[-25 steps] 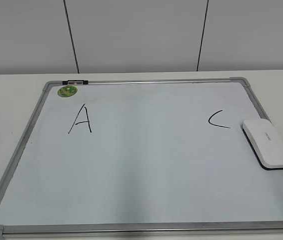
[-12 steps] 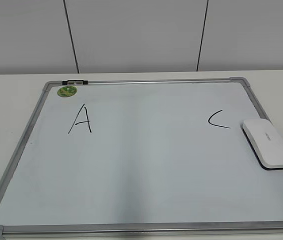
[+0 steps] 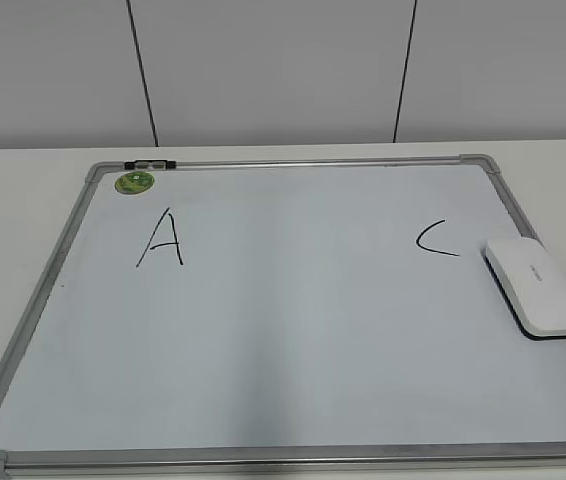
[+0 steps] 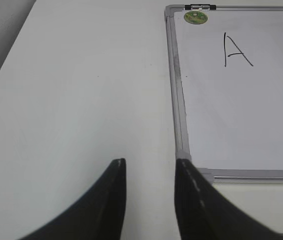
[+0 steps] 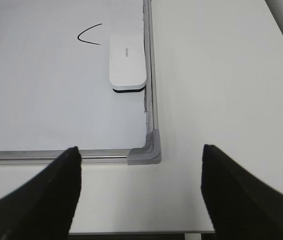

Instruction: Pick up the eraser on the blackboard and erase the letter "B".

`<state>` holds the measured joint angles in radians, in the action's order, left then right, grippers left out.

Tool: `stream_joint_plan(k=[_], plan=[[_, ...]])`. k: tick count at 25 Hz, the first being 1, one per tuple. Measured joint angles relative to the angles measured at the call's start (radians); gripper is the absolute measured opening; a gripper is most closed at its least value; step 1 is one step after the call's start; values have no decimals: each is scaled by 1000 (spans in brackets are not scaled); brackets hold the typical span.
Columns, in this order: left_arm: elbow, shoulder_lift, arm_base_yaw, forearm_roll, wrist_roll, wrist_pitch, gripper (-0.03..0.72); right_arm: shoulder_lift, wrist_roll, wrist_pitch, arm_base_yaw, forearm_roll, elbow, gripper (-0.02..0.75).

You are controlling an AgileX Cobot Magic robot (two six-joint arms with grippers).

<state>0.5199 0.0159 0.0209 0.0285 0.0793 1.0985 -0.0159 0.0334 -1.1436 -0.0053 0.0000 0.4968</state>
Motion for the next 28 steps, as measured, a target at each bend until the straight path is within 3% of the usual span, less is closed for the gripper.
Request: stream_joint_plan(k=[28], plan=[[0,0,0,0,0,2,241,-2,2,-2,-2,0,0,554]])
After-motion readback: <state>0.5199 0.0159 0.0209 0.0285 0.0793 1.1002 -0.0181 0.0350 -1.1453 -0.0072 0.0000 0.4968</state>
